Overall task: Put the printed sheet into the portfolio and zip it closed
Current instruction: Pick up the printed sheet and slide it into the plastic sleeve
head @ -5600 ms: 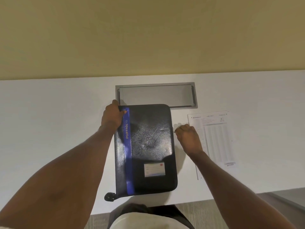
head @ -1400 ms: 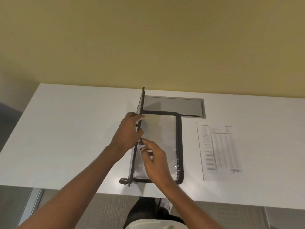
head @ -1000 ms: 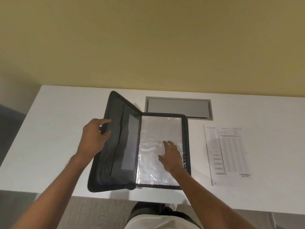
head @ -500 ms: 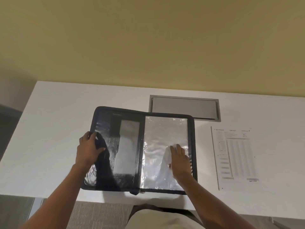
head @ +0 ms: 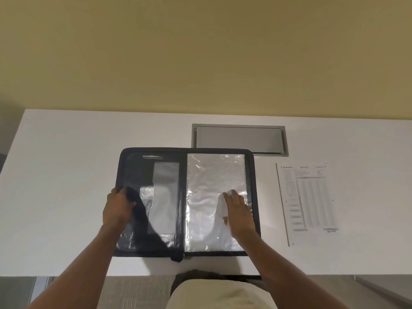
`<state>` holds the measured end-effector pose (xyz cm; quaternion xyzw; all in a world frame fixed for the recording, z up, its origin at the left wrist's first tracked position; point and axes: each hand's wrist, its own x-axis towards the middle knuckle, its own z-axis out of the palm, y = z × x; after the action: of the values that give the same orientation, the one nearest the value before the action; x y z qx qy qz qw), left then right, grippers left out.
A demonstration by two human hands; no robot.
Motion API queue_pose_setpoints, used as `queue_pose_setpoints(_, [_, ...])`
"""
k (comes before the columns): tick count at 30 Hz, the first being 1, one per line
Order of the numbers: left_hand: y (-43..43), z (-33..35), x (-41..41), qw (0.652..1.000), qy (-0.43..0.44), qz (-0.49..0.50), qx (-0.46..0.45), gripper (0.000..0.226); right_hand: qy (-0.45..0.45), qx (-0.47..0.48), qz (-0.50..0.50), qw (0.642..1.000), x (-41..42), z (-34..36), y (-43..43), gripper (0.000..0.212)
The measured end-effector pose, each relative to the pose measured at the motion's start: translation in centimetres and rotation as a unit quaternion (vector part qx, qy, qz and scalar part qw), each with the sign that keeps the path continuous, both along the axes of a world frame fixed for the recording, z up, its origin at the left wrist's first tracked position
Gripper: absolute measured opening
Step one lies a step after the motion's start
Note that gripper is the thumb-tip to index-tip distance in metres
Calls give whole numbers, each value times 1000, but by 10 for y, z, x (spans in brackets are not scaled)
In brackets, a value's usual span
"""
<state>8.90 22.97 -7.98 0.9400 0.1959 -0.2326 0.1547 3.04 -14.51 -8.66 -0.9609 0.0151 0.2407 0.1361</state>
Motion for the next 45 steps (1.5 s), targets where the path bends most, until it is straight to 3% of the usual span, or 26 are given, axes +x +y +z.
queue_pose_setpoints(5, [-12, 9, -4, 998, -34, 23, 42, 38, -25, 25, 2, 999, 0, 7, -6, 89])
queue_pose_setpoints(9, [-41, 13, -5, 988, -115, 5, 104, 33, -60, 41, -9, 997, 5, 13, -19, 86])
queue_pose_setpoints(16, [-162, 20, -7, 976, -211, -32, 37, 24, -77, 38, -56, 995, 17, 28, -98, 81])
queue_pose_setpoints(20, [-258, 6, -12, 979, -193, -60, -8, 39, -78, 20, -95, 992, 18, 33, -165, 78])
queue_pose_setpoints(30, [-475, 11, -53, 976, -148, -79, -140, 41, -49, 5, -183, 982, -4, 26, -309, 75])
queue_pose_setpoints(36, [-537, -4, -75, 982, -103, -4, -155, 40, -23, -6, -221, 975, -24, 12, -356, 69])
queue_pose_setpoints(41, [-570, -7, -85, 983, -91, 97, -130, 53, -14, 46, -264, 963, -34, 7, -368, 60])
queue_pose_setpoints(45, [-586, -11, -91, 981, -88, 111, -128, 60, -21, 105, -289, 951, -38, 6, -369, 61])
